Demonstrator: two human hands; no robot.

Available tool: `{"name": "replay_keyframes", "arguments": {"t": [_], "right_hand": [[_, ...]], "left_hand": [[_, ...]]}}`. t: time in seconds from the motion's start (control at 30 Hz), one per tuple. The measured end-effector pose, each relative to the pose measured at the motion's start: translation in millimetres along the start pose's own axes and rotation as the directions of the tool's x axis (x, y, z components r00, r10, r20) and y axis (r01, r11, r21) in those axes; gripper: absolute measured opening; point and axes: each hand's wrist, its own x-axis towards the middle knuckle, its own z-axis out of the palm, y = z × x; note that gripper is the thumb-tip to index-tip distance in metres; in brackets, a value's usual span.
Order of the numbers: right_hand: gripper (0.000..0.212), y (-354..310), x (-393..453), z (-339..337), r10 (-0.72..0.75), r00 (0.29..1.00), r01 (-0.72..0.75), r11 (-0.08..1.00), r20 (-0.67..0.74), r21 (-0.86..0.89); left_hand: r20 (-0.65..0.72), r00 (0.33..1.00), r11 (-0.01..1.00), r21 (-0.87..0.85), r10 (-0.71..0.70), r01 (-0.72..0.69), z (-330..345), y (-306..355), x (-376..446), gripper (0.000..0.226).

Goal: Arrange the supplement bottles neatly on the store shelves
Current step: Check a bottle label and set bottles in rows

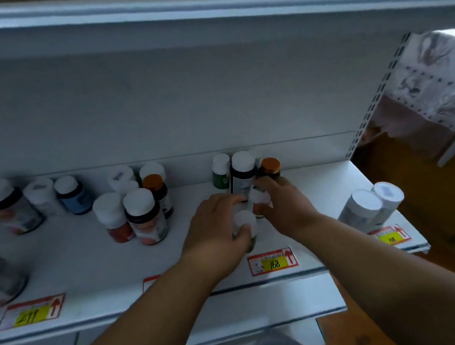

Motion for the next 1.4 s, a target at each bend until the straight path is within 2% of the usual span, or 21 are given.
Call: {"name": "replay_keyframes", "arguments": {"t": [0.07,0.2,0.33,0.43,0.53,0.6,0.7,0.83,0.97,1.07,1.17,1.27,1.4], "right_hand": [[0.046,4.5,0.5,1.6,-0.034,0.999,0.034,0.999,-0.035,-0.003],[0.032,12.3,-0.4,-2.3,-0.057,0.991,0.064,0.997,-0.118,0.054],[0.023,1.2,-15.3,-27.4,0.026,0.956,0.051,0.966,-0.292,0.254],[0.023,-31.5,-27.9,-51.8,0.004,0.960,0.120,0.898,-0.281,0.423],[0.016,-75.9,-42.1,-59.6,-0.048,0.965,0.198,0.777,-0.257,0.598],[0.013,-105.0,-52.9,-52.6,-0.083,0.970,0.214,0.738,-0.230,0.640],[0.012,-152.1,-71.2,-23.9,-0.152,0.977,0.212,0.679,-0.148,0.703],[0.012,-240.7,-99.5,32.8,-0.232,0.968,0.223,0.596,-0.101,0.771],[0.011,-338.1,-132.4,90.3,-0.321,0.946,0.207,0.517,-0.037,0.831],[0.021,-401.7,-151.3,126.2,-0.396,0.918,0.222,0.558,0.022,0.799],[0.023,-449.1,-153.5,153.5,-0.446,0.892,0.238,0.603,0.074,0.761],[0.022,-480.0,-135.8,180.9,-0.480,0.870,0.266,0.650,0.113,0.712],[0.024,-514.6,-90.7,215.5,-0.469,0.877,0.285,0.686,0.108,0.670]], "left_hand": [[-0.039,0.999,1.000,0.017,-0.024,0.025,4.4,4.2,-5.5,0.051],[-0.078,0.996,0.998,0.046,-0.032,0.035,4.6,10.2,-10.8,0.051],[-0.132,0.991,0.999,0.020,-0.032,0.035,-2.1,13.9,-15.4,0.057],[-0.161,0.981,0.988,-0.131,-0.105,0.084,-12.0,21.1,-23.6,0.062],[-0.078,0.985,0.929,-0.351,-0.154,0.118,-30.6,22.1,-39.8,0.061],[-0.034,0.983,0.863,-0.484,-0.181,0.142,-47.9,15.3,-60.8,0.060],[-0.015,0.966,0.790,-0.579,-0.260,0.203,-79.3,-4.3,-107.0,0.062],[-0.128,0.932,0.829,-0.509,-0.340,0.232,-136.3,-44.3,-191.6,0.062],[-0.194,0.860,0.831,-0.424,-0.472,0.360,-196.1,-93.7,-283.9,0.055],[-0.258,0.810,0.843,-0.280,-0.527,0.459,-234.4,-130.6,-342.2,0.054],[-0.297,0.790,0.844,-0.188,-0.537,0.503,-265.4,-165.2,-371.2,0.054],[-0.329,0.784,0.846,-0.111,-0.527,0.522,-283.8,-205.2,-371.4,0.056],[-0.365,0.783,0.841,0.000,-0.504,0.541,-303.4,-264.3,-349.5,0.056]]}}
